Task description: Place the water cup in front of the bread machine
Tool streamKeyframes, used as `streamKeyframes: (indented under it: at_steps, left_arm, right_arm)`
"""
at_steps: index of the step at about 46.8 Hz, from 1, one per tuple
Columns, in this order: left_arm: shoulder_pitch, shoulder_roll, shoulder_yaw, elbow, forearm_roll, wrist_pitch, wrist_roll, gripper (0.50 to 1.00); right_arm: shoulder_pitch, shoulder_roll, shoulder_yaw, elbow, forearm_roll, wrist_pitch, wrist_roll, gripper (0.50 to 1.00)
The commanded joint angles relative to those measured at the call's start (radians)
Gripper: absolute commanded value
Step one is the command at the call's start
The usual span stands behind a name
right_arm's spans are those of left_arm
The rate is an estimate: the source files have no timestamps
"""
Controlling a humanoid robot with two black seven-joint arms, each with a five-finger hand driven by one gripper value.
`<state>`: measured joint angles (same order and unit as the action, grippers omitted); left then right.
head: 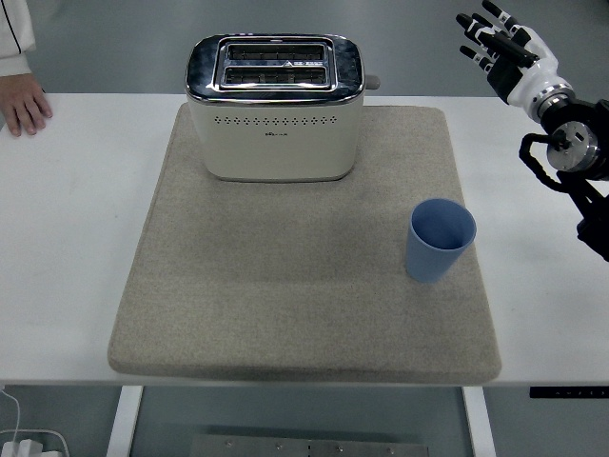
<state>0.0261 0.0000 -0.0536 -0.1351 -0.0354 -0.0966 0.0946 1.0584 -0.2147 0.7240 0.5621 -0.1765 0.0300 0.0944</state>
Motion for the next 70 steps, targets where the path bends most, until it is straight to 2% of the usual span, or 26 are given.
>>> streamKeyframes:
  at_steps: [1,22,32,39,50,59,65,70]
  left_arm:
    - [0.000,0.000,0.000,0.000,0.000,0.000,-0.001,1.000]
    - [-0.003,0.000,0.000,-0.001,-0.001,0.000,-0.001,1.000]
    - [-0.008,0.000,0.000,-0.001,0.000,0.000,-0.001,1.000]
    - [-0.008,0.000,0.000,-0.001,-0.001,0.000,-0.001,1.000]
    - [-0.008,0.000,0.000,-0.001,-0.001,0.000,-0.001,1.000]
    - [-0.008,0.000,0.000,-0.001,-0.001,0.000,-0.001,1.000]
    - [-0.008,0.000,0.000,-0.001,0.000,0.000,-0.001,1.000]
    - [-0.008,0.000,0.000,-0.001,-0.001,0.000,-0.001,1.000]
  right_arm:
    - [0.000,0.000,0.000,0.001,0.000,0.001,0.001,0.928]
    - [-0.006,-0.003,0.002,-0.001,-0.001,0.005,0.008,0.928]
    - [-0.006,-0.012,0.003,-0.002,-0.003,0.028,0.011,0.928]
    - [-0.003,-0.012,0.012,-0.004,-0.001,0.019,0.013,0.928]
    - [0.012,-0.044,0.003,0.001,-0.001,0.024,0.013,0.928]
    - [-0.002,-0.051,-0.001,0.002,-0.044,0.103,0.011,0.928]
    - [-0.029,-0.093,-0.018,0.001,-0.139,0.197,0.011,0.928]
    - [-0.044,-0.117,-0.020,0.002,-0.155,0.267,0.011,0.928]
